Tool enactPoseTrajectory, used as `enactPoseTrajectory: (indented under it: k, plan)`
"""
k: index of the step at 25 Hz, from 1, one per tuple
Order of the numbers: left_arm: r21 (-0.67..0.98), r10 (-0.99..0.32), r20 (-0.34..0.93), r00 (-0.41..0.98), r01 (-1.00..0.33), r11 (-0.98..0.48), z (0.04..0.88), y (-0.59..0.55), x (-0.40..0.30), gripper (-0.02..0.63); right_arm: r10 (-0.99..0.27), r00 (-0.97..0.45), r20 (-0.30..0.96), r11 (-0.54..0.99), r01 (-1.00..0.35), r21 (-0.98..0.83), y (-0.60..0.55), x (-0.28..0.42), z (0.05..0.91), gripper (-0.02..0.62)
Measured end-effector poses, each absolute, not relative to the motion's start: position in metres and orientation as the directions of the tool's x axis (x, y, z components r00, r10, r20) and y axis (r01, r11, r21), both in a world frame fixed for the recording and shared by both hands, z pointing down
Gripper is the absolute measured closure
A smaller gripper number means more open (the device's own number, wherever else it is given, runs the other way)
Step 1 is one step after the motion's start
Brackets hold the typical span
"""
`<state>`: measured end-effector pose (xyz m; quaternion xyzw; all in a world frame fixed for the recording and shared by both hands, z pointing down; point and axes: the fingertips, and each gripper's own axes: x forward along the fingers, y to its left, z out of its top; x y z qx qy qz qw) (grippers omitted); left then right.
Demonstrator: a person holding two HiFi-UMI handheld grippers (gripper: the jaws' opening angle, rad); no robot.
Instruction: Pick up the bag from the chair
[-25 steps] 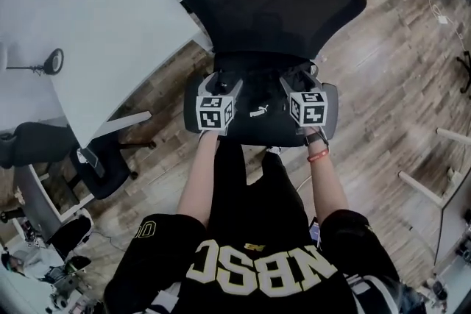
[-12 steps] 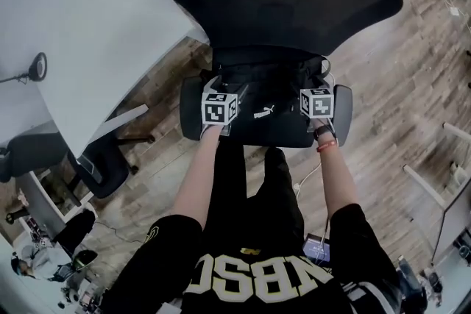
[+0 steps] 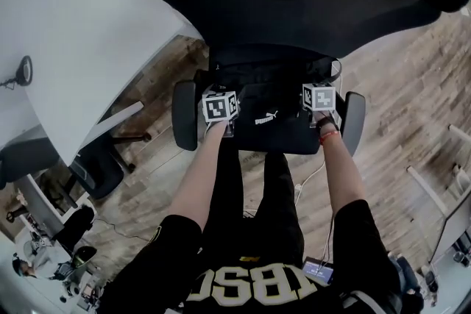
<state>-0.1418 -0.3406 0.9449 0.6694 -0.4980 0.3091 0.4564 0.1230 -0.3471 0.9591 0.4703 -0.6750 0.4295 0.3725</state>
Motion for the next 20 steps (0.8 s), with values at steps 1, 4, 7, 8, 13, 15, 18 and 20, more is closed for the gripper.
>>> enactPoseTrajectory:
  k: [1, 4, 7, 8, 13, 15, 18, 20]
  plan:
    - [0.28, -0.381, 0.878, 0.29, -0.956, -0.082, 0.951, -0.34, -0.148, 0.192, -0.306, -0.279, 0.91, 0.182, -0.956, -0.232, -0.344, 0.123, 0.966, 0.238]
    - [0.223, -0.36, 0.905, 0.228, -0.973, -0.058, 0.969, -0.338, -0.169, 0.19, -0.293, -0.283, 0.913, 0.174, -0.955, -0.24, -0.333, 0.118, 0.983, 0.235]
    - [0.229, -0.343, 0.913, 0.22, -0.973, -0.017, 0.984, -0.338, -0.176, 0.192, -0.305, -0.299, 0.904, 0.172, -0.951, -0.256, -0.33, 0.115, 0.995, 0.236]
    - [0.236, -0.342, 0.913, 0.225, -0.972, -0.009, 0.987, -0.338, -0.174, 0.192, -0.311, -0.303, 0.901, 0.175, -0.95, -0.26, -0.329, 0.114, 0.999, 0.238]
    - [0.211, -0.35, 0.915, 0.199, -0.977, -0.004, 0.995, -0.338, -0.174, 0.196, -0.325, -0.305, 0.895, 0.164, -0.95, -0.265, -0.329, 0.112, 0.998, 0.319]
    - [0.195, -0.353, 0.916, 0.191, -0.98, -0.024, 0.992, -0.338, -0.171, 0.237, -0.328, -0.309, 0.893, 0.161, -0.949, -0.269, -0.327, 0.111, 0.996, 0.365]
    - [0.198, -0.363, 0.911, 0.198, -0.979, -0.039, 0.985, -0.339, -0.161, 0.378, -0.341, -0.31, 0.887, 0.166, -0.949, -0.267, -0.329, 0.11, 0.989, 0.429]
    - [0.214, -0.371, 0.905, 0.206, -0.977, -0.02, 0.979, -0.341, -0.159, 0.443, -0.348, -0.312, 0.884, 0.181, -0.948, -0.263, -0.331, 0.109, 0.982, 0.471]
